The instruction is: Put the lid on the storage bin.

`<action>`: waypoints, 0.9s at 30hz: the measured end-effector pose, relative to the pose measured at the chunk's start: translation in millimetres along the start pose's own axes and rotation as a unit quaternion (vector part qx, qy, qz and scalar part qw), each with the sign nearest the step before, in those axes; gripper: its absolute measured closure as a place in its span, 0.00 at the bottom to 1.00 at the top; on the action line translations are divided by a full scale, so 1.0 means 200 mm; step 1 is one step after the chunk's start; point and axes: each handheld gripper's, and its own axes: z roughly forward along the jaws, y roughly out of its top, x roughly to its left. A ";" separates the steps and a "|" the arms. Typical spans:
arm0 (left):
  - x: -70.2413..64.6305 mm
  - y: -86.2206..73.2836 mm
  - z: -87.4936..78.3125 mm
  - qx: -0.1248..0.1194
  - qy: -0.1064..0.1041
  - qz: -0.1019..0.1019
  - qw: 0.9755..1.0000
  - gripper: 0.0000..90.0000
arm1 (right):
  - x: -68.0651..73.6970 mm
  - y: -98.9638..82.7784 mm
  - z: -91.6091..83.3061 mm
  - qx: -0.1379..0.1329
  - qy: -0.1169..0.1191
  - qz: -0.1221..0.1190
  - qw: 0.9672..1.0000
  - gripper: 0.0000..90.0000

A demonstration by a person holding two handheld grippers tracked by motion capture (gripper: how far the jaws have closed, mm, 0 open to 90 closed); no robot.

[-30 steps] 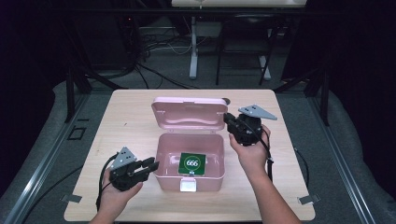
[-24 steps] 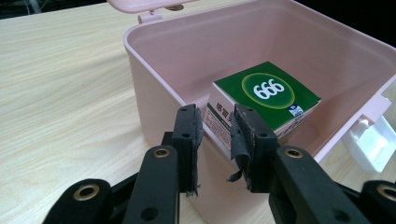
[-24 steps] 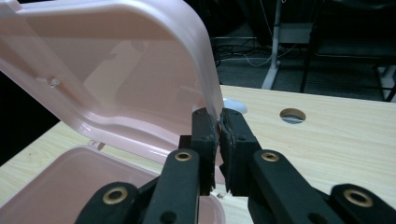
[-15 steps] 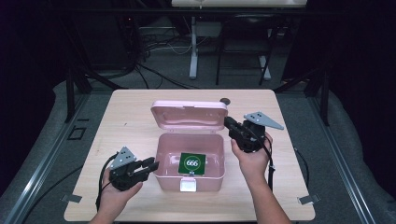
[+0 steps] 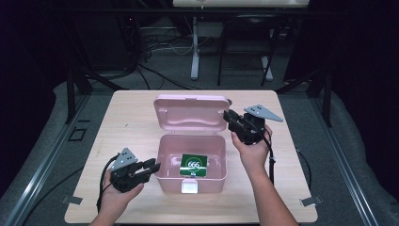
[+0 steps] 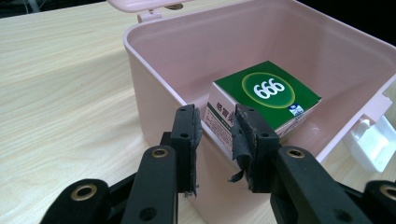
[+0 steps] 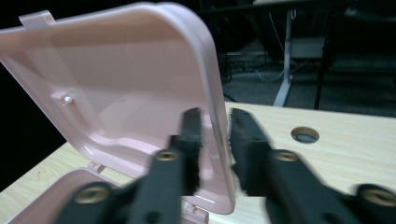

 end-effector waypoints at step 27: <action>0.06 0.15 -0.04 -0.039 0.016 -0.010 0.999 0.70 | 0.09 -0.07 -0.09 -0.021 -0.034 -0.037 0.999 0.94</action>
